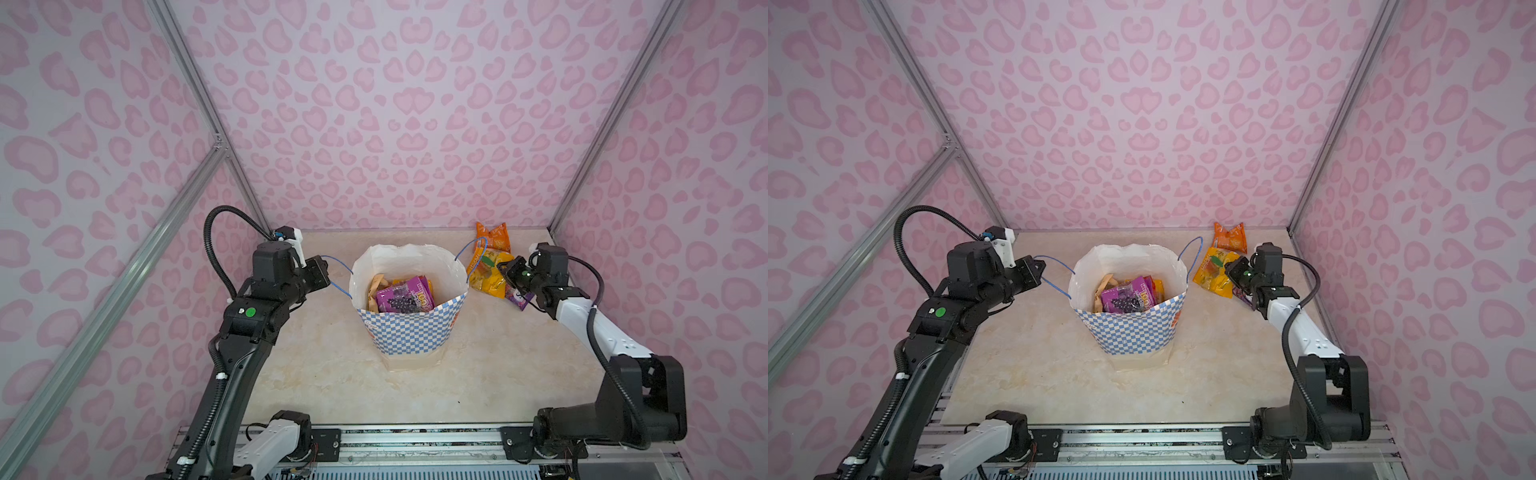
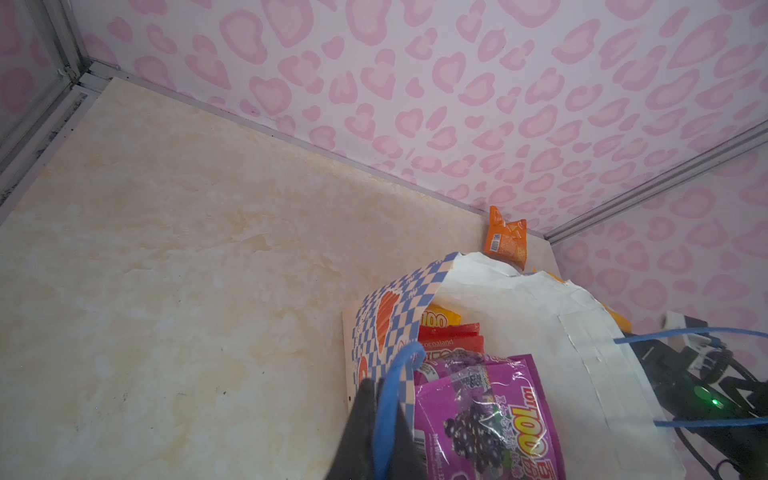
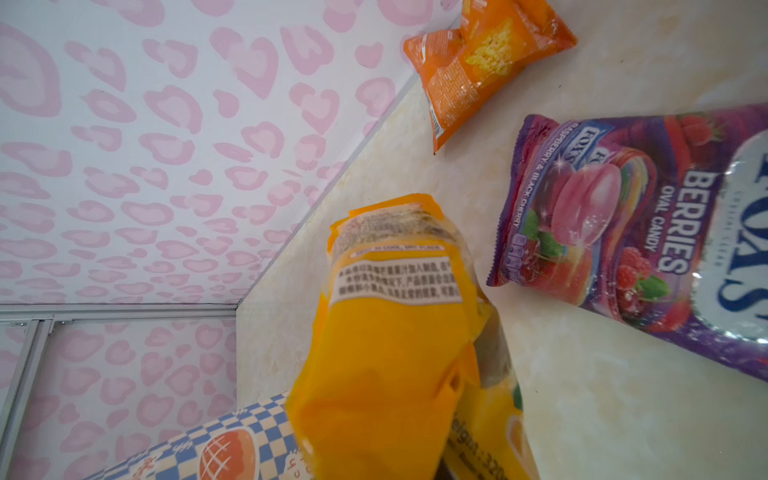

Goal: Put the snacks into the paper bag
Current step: 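Grasp the yellow pack with the right gripper, then lift the yellow pack and carry it over the bag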

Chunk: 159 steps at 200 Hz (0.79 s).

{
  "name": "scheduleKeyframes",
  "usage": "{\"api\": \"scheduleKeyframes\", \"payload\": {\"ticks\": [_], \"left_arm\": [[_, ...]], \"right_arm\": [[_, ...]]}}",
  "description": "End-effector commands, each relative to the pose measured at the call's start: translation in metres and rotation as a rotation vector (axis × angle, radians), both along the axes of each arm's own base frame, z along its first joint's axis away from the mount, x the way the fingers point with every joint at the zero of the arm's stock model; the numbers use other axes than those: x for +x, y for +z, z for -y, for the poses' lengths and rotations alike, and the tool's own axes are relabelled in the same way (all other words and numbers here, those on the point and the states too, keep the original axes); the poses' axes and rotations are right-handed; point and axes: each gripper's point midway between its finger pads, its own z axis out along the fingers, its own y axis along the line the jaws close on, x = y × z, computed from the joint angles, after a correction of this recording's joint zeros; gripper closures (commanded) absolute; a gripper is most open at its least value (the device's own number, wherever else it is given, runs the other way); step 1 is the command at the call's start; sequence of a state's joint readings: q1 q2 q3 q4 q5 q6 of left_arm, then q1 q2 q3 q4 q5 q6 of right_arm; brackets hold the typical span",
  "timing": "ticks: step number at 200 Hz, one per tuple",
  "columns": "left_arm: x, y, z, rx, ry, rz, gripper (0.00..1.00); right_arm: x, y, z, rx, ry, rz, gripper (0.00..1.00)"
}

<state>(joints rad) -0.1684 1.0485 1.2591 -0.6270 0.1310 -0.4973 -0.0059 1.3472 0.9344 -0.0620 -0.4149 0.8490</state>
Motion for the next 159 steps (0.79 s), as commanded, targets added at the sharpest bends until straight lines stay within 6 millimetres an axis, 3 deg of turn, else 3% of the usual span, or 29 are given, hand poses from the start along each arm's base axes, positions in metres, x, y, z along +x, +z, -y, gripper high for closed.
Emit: {"api": "scheduleKeyframes", "payload": {"ticks": [1,66,97,125,159], "left_arm": [[0.004,0.008,0.000,-0.002,0.002,0.040,0.92],[0.005,0.006,0.002,-0.011,-0.008,0.031,0.91],[0.005,0.006,0.003,-0.013,-0.011,0.032,0.91],[0.006,0.005,0.006,-0.020,-0.027,0.027,0.91],[0.008,0.001,0.009,-0.024,-0.039,0.015,0.91]], "right_arm": [[-0.012,0.030,0.009,-0.054,-0.013,0.079,0.88],[-0.070,0.158,0.016,-0.131,-0.064,0.343,0.90],[-0.102,0.228,0.004,-0.163,-0.059,0.513,0.92],[-0.126,0.284,-0.029,-0.203,0.019,0.647,0.93],[-0.141,0.321,-0.103,-0.242,0.228,0.752,0.93]]}}
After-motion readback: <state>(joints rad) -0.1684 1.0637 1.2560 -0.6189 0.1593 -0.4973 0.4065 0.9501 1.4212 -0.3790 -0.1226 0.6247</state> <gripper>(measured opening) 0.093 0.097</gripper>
